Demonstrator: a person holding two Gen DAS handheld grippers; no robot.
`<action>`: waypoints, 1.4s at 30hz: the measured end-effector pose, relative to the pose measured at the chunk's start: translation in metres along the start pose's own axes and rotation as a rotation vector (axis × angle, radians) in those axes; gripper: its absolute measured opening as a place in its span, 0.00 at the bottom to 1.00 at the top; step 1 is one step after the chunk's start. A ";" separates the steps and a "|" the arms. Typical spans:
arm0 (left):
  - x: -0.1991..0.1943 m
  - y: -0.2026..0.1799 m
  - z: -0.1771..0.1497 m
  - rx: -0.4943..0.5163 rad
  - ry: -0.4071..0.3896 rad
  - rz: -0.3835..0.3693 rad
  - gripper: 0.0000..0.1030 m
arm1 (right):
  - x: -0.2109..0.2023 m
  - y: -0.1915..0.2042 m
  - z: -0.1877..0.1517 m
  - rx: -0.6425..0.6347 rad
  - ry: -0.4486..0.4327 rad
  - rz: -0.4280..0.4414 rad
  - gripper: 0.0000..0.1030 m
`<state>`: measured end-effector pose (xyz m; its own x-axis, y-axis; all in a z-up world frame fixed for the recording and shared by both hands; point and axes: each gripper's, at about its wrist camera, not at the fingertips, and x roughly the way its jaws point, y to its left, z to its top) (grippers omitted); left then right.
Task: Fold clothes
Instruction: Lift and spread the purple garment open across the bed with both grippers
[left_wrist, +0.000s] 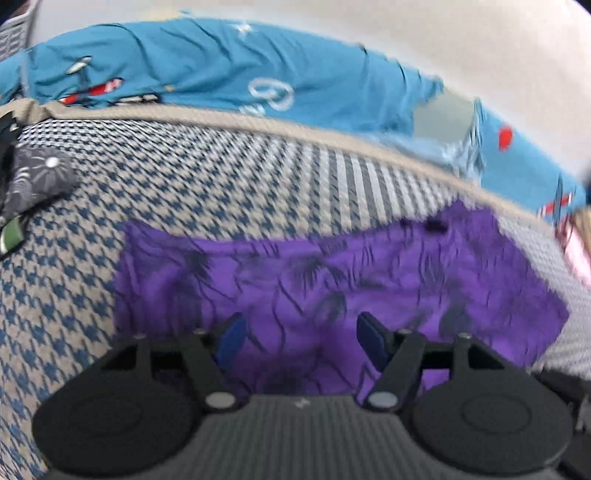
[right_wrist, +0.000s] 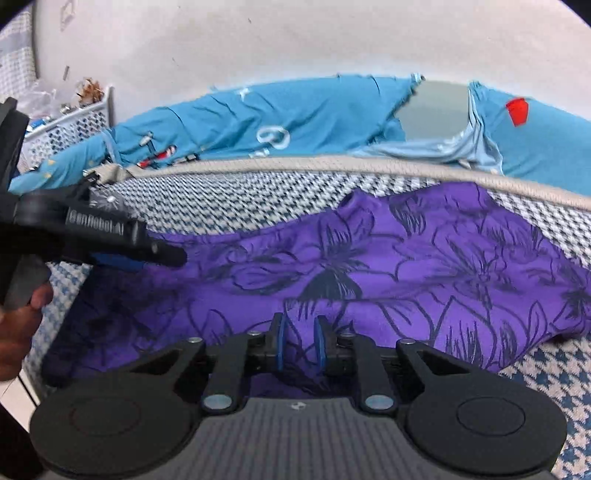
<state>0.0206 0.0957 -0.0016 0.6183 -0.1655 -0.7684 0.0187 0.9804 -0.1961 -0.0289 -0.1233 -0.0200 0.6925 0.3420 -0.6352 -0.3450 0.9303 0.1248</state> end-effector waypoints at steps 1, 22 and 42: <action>0.005 -0.004 -0.004 0.021 0.020 0.013 0.62 | 0.004 -0.001 -0.001 0.006 0.016 -0.002 0.17; -0.015 -0.025 -0.065 0.147 0.009 0.101 0.74 | 0.002 0.008 -0.021 -0.107 0.090 0.020 0.18; -0.044 -0.030 -0.079 0.026 -0.107 0.055 0.81 | -0.045 -0.045 -0.005 0.114 -0.121 -0.063 0.17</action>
<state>-0.0694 0.0651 -0.0098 0.6991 -0.1007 -0.7079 0.0024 0.9904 -0.1386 -0.0474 -0.1811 -0.0009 0.7841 0.2897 -0.5488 -0.2290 0.9570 0.1780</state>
